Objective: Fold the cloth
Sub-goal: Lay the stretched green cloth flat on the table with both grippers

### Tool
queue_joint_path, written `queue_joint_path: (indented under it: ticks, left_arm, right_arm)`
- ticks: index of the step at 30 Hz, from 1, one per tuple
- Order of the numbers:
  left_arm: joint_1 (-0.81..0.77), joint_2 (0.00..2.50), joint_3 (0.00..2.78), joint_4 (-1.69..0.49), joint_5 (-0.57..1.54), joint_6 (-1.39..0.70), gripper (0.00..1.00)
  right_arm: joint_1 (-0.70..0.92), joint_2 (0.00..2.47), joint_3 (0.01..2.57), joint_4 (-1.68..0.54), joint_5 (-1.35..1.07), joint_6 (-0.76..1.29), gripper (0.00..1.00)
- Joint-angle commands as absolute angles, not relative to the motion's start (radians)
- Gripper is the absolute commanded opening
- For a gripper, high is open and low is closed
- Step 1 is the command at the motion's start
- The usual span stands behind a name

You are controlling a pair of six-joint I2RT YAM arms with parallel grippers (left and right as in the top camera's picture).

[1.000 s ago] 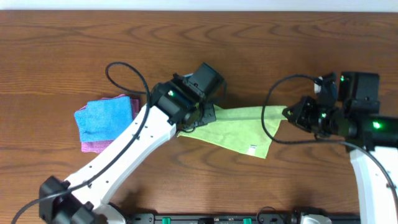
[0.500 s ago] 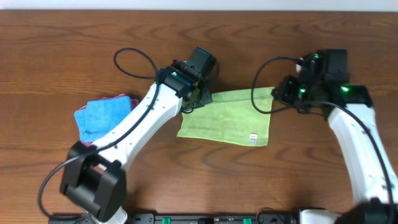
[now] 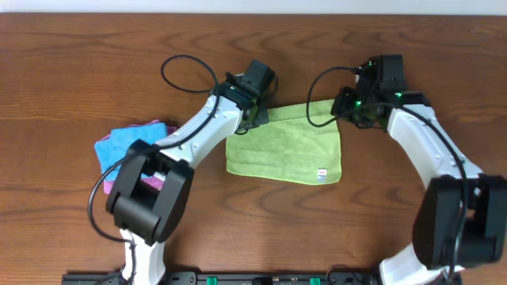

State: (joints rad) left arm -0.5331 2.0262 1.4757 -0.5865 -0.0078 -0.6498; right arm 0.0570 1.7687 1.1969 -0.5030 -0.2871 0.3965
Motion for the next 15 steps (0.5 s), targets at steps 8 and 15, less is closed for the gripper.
queue_joint_path:
  ticks: [8,15]
  left_arm:
    - [-0.453,2.114,1.459,-0.435,-0.112,-0.578,0.06]
    - [-0.436,2.138,1.459,-0.319,-0.117,-0.554,0.54]
  right_arm:
    - [0.048,1.851,1.213,-0.349,-0.151,0.364,0.01]
    - [0.054,1.871,1.213,-0.242,-0.122,0.321,0.03]
